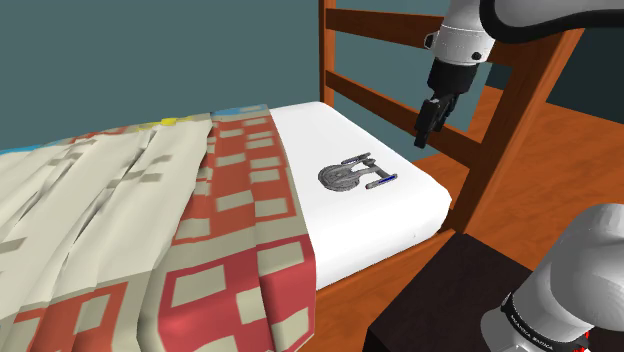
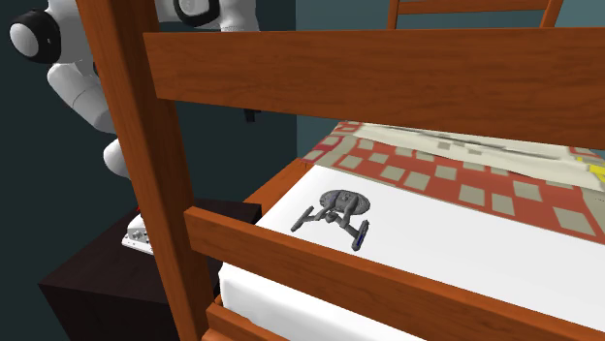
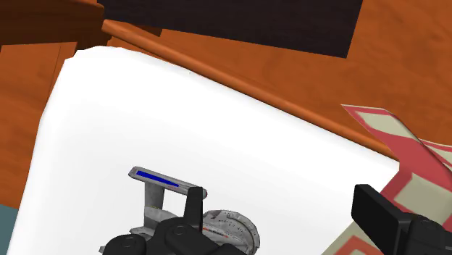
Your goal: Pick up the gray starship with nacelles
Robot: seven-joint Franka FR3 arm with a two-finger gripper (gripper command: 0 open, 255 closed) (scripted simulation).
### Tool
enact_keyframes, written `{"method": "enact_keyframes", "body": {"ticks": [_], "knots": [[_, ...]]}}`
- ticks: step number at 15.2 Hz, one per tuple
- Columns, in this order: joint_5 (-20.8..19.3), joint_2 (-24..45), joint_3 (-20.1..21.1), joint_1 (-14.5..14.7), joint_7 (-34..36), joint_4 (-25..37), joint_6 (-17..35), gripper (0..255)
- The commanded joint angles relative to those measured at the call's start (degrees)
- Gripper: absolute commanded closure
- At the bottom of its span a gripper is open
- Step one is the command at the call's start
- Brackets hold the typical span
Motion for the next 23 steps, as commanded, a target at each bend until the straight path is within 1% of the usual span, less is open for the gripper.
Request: {"method": "enact_keyframes", "body": {"ticks": [1,6,12,17,23], "knots": [[0.0,0.0,0.0,0.0,0.0,0.0,0.0,0],[-1.37,8.0,-0.99,-1.25,-0.75,-0.84,8.96,0],[-2.8,19.19,-2.2,-2.67,-1.36,0.75,18.75,0],[-3.74,29.32,-3.21,-3.74,-1.71,4.18,25.64,0],[-4.4,41.93,-4.42,-4.86,-2.12,10.71,31.99,0]]}}
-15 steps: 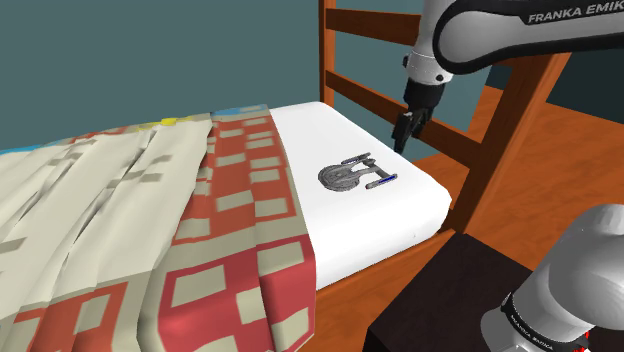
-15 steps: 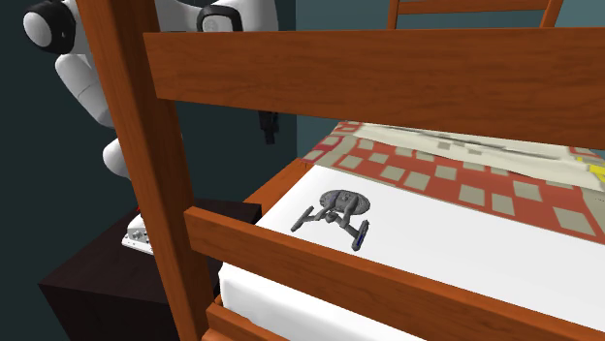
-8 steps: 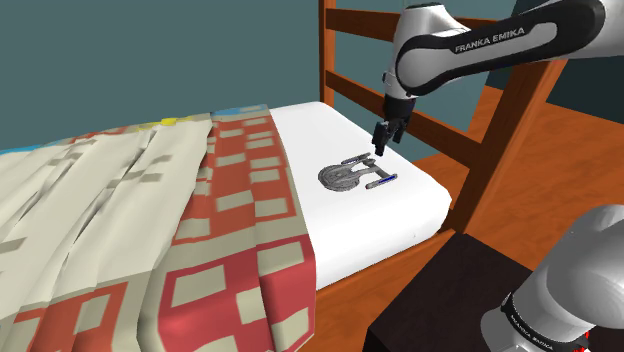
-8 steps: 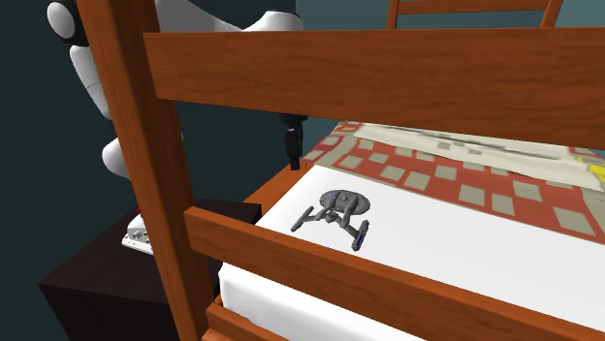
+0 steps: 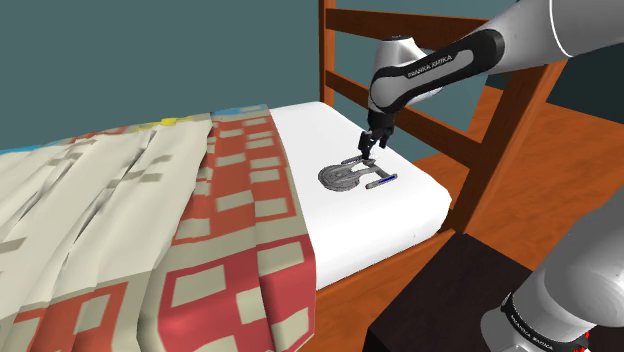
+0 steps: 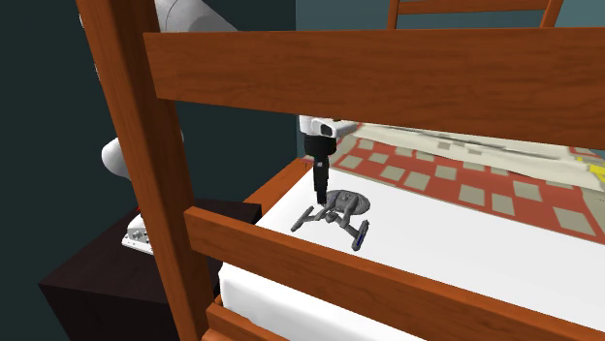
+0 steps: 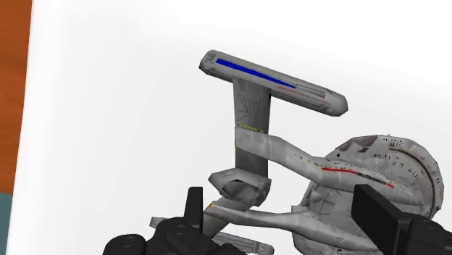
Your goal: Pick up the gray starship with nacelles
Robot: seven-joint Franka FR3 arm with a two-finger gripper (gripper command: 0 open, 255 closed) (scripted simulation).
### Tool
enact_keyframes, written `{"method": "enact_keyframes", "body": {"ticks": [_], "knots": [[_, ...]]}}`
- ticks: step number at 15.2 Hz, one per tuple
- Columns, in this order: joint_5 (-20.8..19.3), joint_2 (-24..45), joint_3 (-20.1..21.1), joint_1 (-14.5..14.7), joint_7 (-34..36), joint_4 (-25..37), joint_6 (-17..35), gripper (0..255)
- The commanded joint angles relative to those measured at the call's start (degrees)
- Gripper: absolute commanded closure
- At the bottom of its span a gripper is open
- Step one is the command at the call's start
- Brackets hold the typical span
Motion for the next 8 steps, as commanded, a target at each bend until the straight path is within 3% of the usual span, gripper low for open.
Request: {"method": "enact_keyframes", "body": {"ticks": [1,3,8], "knots": [[-0.13,4.55,-0.29,-0.28,0.03,2.97,1.7,0],[-0.16,8.19,-0.61,-0.58,-0.11,5.42,2.98,0],[-0.15,10.09,-0.63,-0.61,-0.02,3.67,6.63,0]]}}
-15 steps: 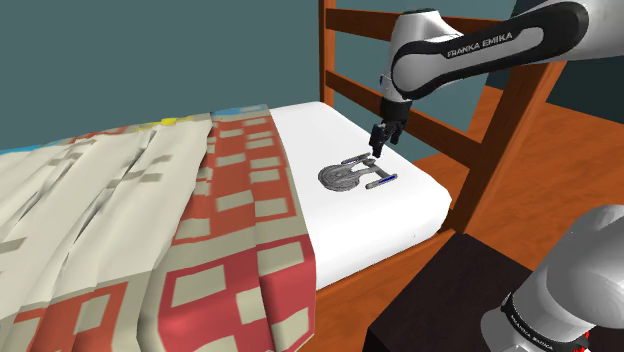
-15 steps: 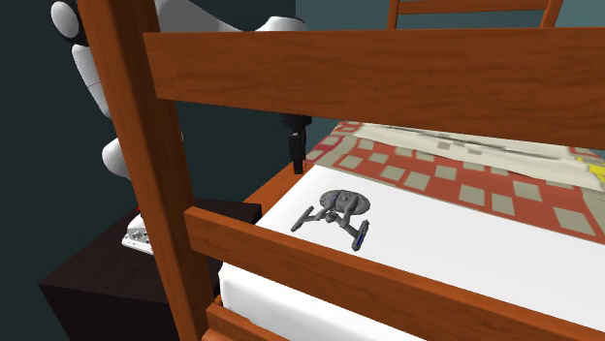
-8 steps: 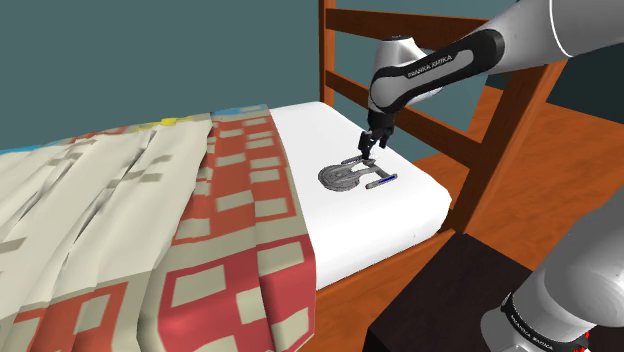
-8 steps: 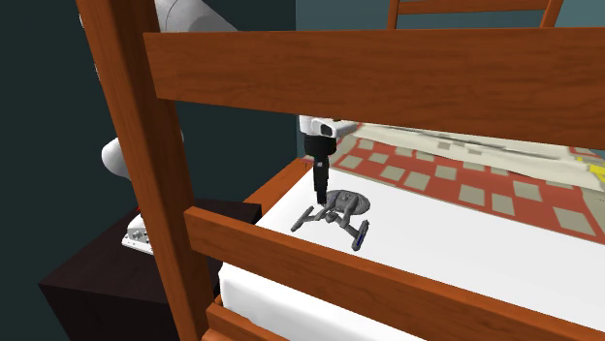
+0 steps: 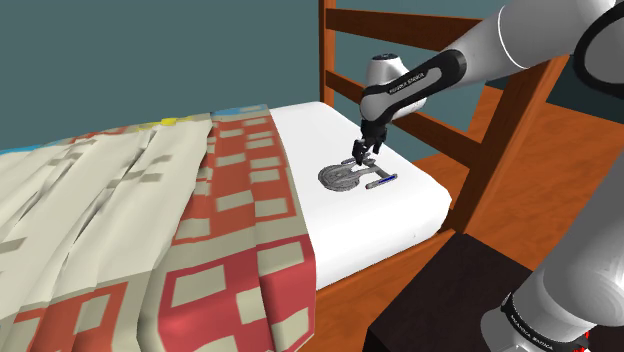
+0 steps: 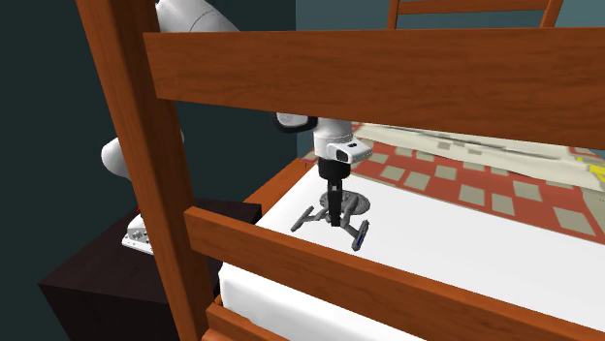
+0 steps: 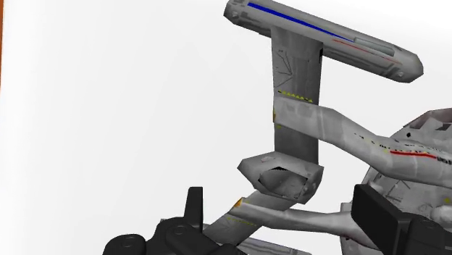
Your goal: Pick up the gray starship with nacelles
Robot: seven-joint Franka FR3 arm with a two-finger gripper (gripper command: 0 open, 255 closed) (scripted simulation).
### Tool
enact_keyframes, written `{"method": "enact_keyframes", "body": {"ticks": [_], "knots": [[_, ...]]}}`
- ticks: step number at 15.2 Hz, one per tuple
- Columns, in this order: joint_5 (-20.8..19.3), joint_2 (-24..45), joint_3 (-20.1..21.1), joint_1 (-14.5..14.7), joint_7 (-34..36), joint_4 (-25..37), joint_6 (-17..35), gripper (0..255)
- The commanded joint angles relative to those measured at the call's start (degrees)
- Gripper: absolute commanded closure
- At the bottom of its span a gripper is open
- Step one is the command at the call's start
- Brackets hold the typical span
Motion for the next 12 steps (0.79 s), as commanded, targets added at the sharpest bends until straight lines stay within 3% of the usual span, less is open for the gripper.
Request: {"method": "enact_keyframes", "body": {"ticks": [1,4,5,12], "knots": [[-0.01,1.0,0.03,0.04,0.15,-0.64,1.67,0],[-0.01,1.67,0.03,0.03,0.18,-1.11,2.82,0],[0.0,1.77,0.03,0.03,0.18,-1.1,2.9,255],[0.0,1.76,0.02,0.02,0.16,-1.17,2.96,255]]}}
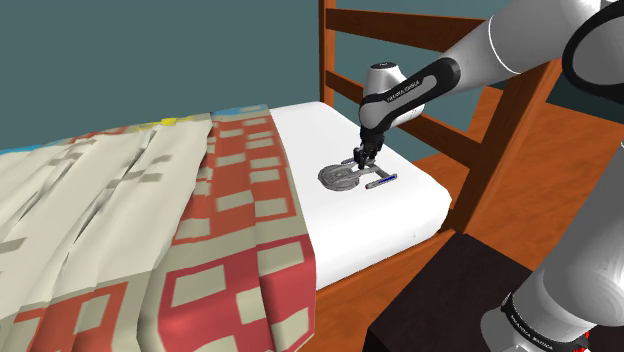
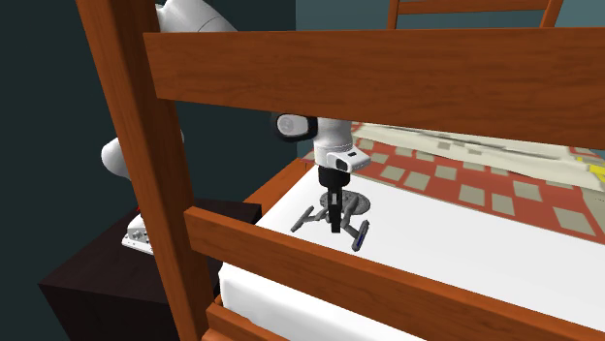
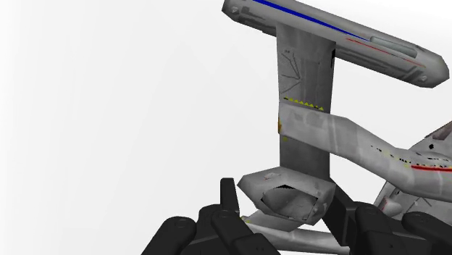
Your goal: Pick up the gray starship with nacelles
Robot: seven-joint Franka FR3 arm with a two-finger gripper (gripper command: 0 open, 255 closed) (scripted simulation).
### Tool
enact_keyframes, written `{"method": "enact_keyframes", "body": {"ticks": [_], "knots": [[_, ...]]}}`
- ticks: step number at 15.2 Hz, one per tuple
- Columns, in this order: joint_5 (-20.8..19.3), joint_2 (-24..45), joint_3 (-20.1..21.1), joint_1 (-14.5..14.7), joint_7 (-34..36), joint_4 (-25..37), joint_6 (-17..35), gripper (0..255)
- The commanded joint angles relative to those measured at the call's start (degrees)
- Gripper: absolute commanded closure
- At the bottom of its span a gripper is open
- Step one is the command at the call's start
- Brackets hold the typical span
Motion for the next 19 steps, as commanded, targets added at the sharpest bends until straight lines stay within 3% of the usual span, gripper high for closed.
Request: {"method": "enact_keyframes", "body": {"ticks": [1,19], "knots": [[0.0,0.02,0.02,0.02,0.0,-0.07,-0.01,255],[-0.01,-5.39,0.08,0.13,-0.27,5.81,-11.29,255]]}}
